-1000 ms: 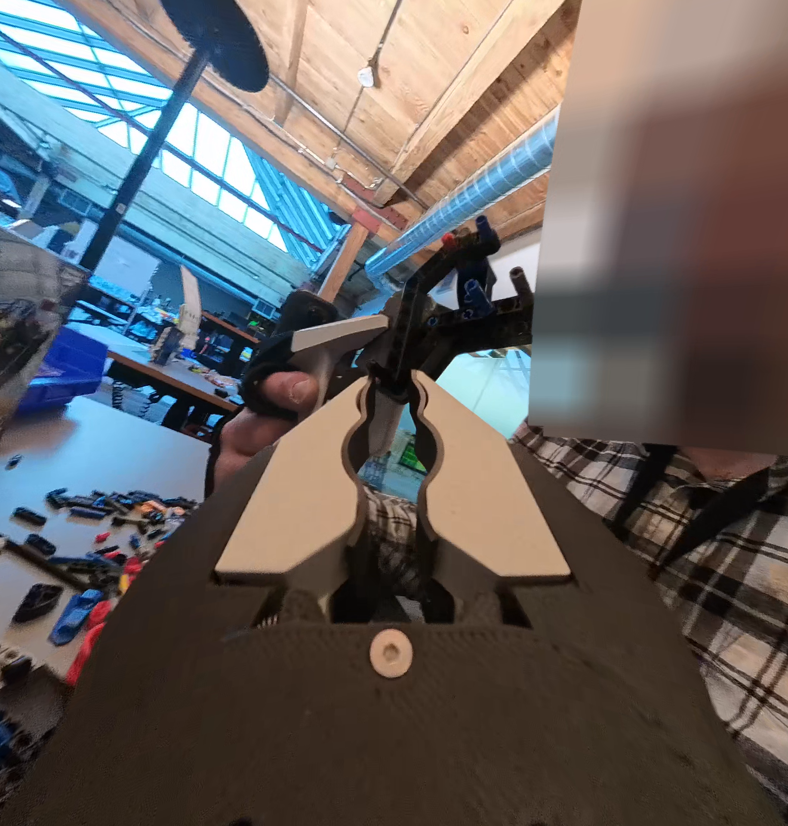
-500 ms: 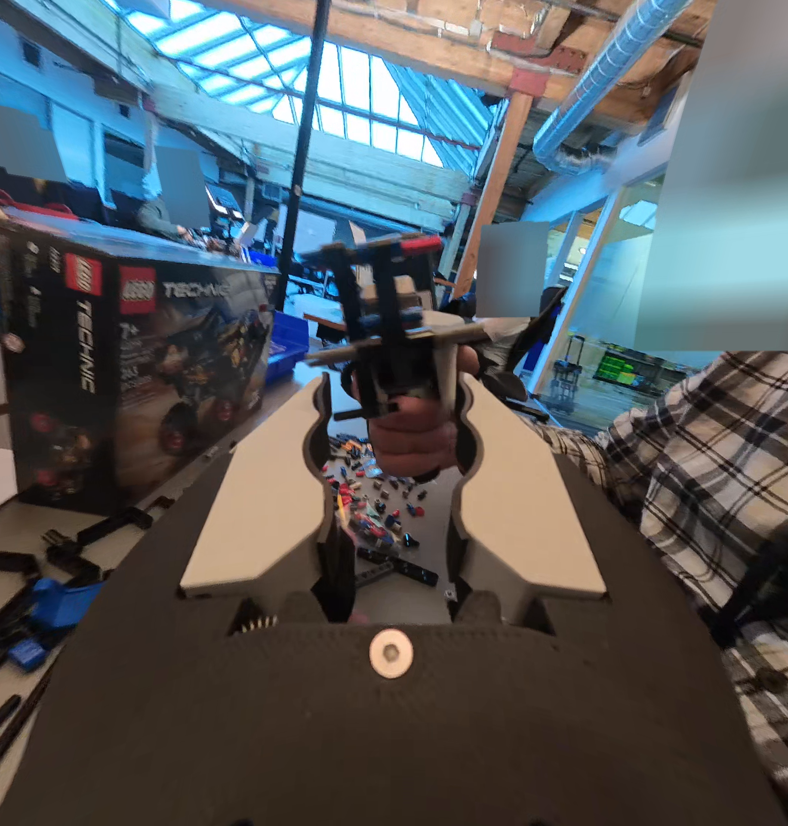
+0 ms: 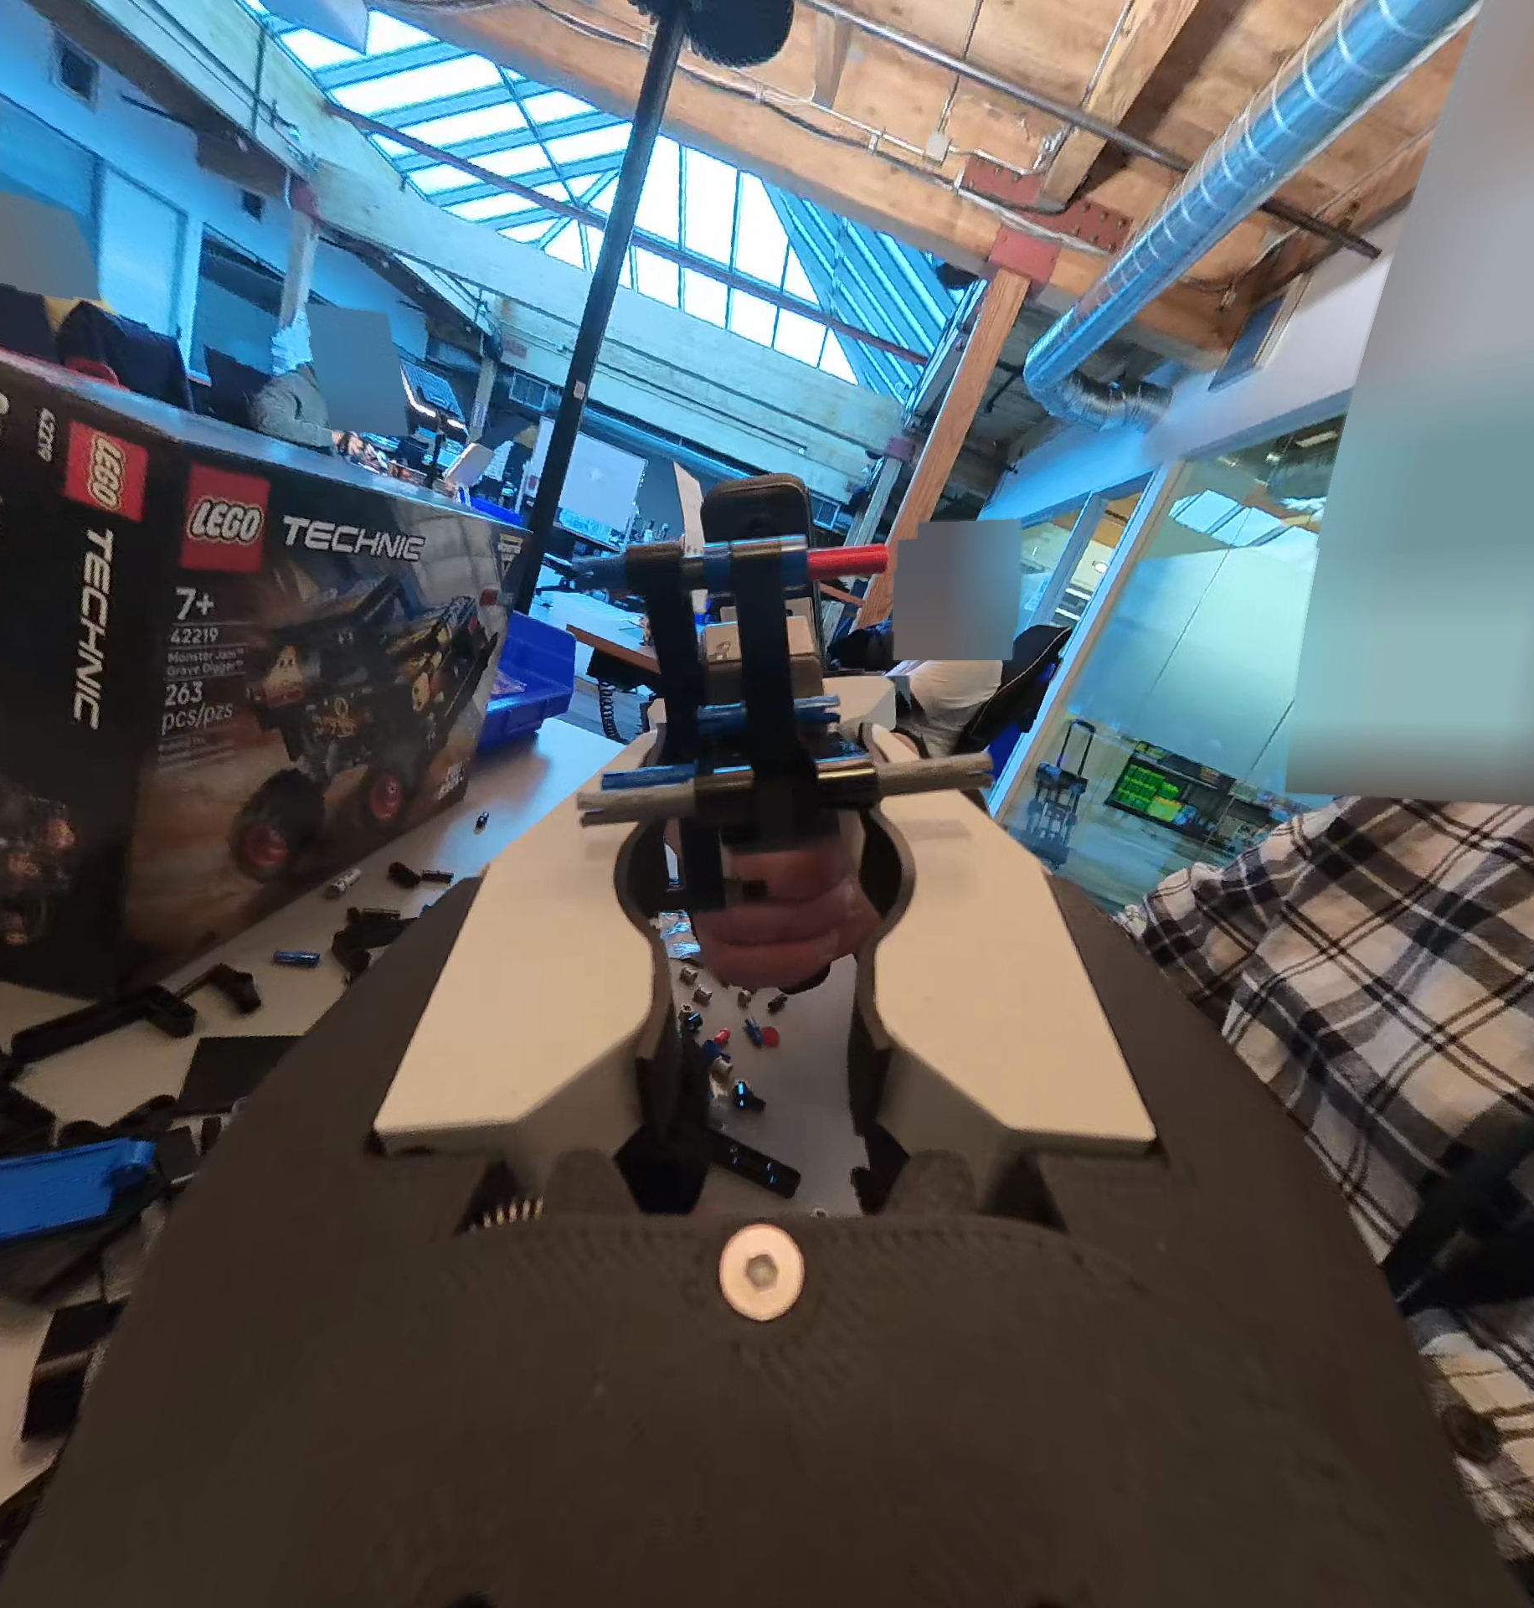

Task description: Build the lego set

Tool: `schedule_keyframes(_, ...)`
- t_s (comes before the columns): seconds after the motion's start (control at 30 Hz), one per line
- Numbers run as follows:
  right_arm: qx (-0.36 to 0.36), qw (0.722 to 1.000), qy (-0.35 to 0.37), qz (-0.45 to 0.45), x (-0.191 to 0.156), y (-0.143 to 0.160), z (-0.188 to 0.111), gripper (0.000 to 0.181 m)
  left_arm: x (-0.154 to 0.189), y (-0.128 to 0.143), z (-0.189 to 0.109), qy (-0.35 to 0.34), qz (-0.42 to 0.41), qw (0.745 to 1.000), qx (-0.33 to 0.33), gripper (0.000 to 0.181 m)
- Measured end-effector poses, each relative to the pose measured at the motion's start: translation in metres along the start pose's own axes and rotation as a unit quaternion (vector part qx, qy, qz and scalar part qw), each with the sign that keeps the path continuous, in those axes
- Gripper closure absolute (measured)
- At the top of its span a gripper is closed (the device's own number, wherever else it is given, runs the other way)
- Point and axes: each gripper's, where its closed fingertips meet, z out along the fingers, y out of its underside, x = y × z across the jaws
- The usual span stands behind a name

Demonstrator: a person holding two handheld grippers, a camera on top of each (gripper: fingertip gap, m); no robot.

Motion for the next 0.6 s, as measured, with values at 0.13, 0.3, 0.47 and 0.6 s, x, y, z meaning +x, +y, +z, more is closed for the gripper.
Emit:
schedule_keyframes(0.13, 0.007, 1.000, 0.003, -0.002, 0.001, -0.001, -0.001, 0.157, -0.001, 0.000, 0.001, 0.006, -0.013, 1.000, 0.013, 0.143)
schedule_keyframes(0.3, 0.005, 1.000, 0.020, -0.023, 0.004, -0.002, -0.002, 0.157, -0.006, 0.003, -0.001, -0.006, -0.020, 1.000, 0.002, 0.127)
schedule_keyframes(0.47, 0.007, 0.999, 0.031, -0.021, 0.007, -0.006, -0.010, 0.157, -0.015, 0.008, -0.006, -0.038, 0.026, 0.999, -0.025, 0.115)
schedule_keyframes(0.6, -0.004, 0.999, 0.046, -0.018, 0.014, -0.004, -0.015, 0.157, -0.026, 0.005, -0.012, -0.072, 0.077, 0.993, -0.043, 0.113)
